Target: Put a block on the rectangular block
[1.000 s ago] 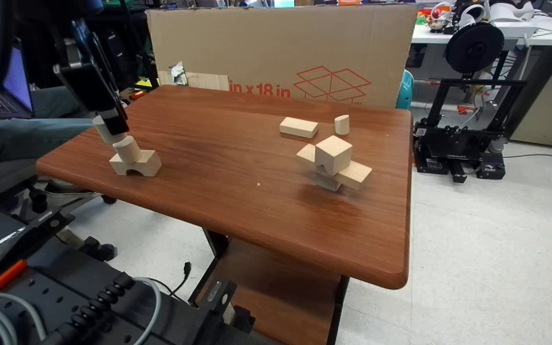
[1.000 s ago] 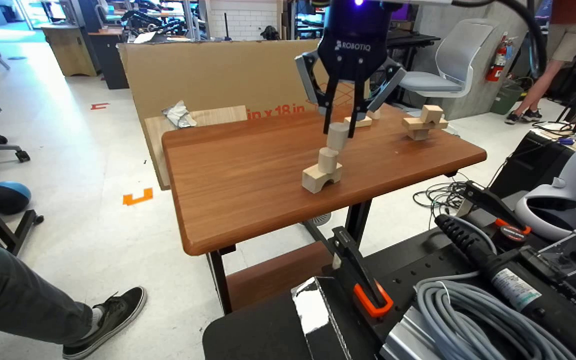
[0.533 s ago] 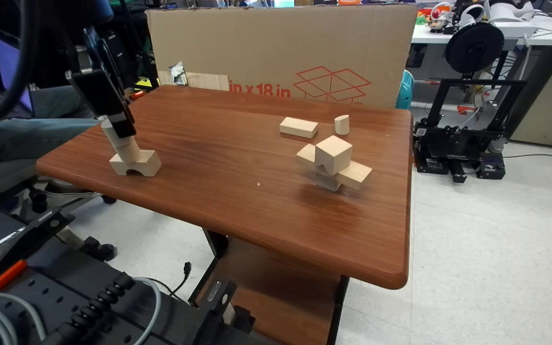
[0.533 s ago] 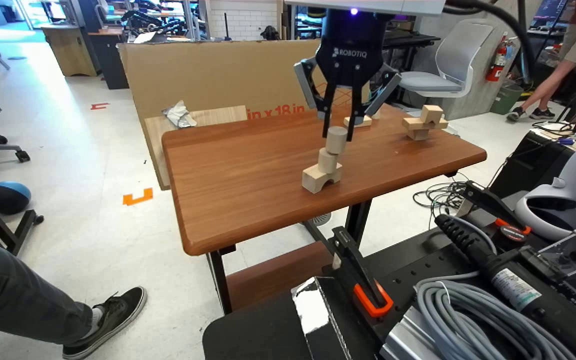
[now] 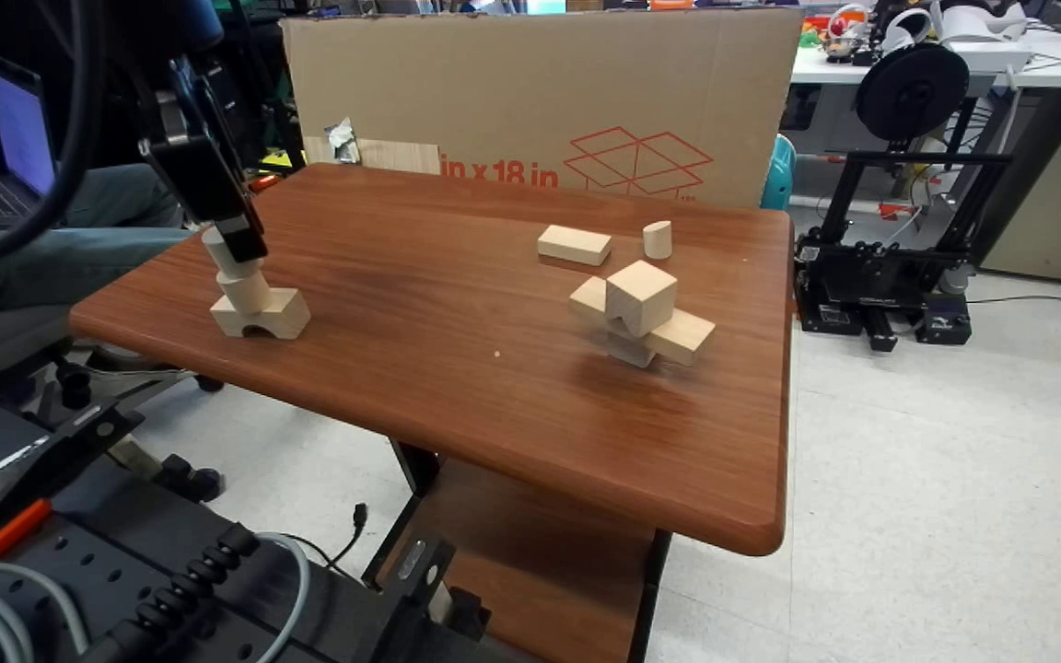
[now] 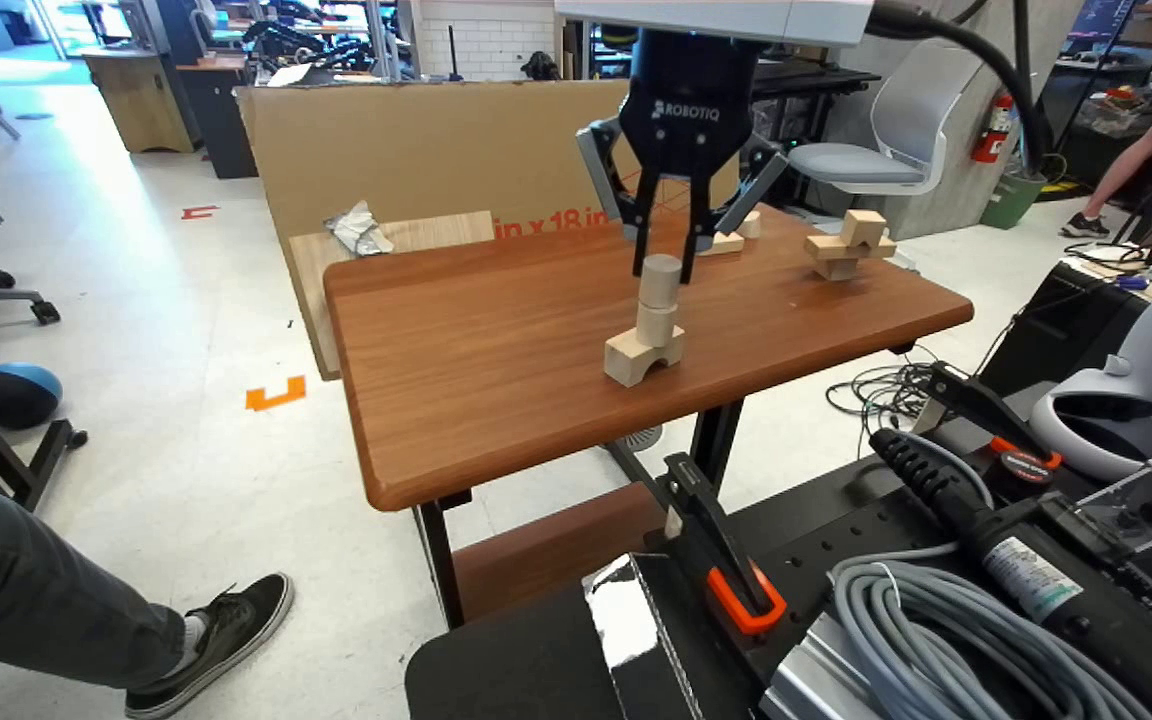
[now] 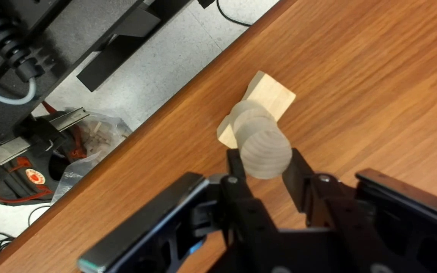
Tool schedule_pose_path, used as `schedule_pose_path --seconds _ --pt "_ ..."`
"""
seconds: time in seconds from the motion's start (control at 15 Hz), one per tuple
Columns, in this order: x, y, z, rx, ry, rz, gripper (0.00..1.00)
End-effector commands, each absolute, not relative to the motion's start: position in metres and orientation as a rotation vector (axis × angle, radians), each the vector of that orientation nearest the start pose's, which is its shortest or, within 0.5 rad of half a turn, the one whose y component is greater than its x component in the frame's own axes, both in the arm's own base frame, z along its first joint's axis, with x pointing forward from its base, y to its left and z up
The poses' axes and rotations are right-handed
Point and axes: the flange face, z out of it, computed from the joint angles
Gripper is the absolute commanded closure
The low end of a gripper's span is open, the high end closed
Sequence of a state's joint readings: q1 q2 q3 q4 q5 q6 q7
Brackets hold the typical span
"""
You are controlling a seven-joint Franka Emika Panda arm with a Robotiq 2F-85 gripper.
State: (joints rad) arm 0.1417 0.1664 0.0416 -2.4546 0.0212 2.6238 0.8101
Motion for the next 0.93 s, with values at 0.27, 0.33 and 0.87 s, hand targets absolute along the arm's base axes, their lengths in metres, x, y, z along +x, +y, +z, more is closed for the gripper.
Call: schedule_pose_path --seconds 0.27,0.33,0.87 --pt "0.4790 0.0946 0.2285 -2.978 0.976 -0.022 0.92" --pt "0.4781 0.0952 0.2291 -2.981 0.972 -0.022 0.92" --pt "0.4752 0.0992 0.2279 -3.005 0.965 -0.023 0.37"
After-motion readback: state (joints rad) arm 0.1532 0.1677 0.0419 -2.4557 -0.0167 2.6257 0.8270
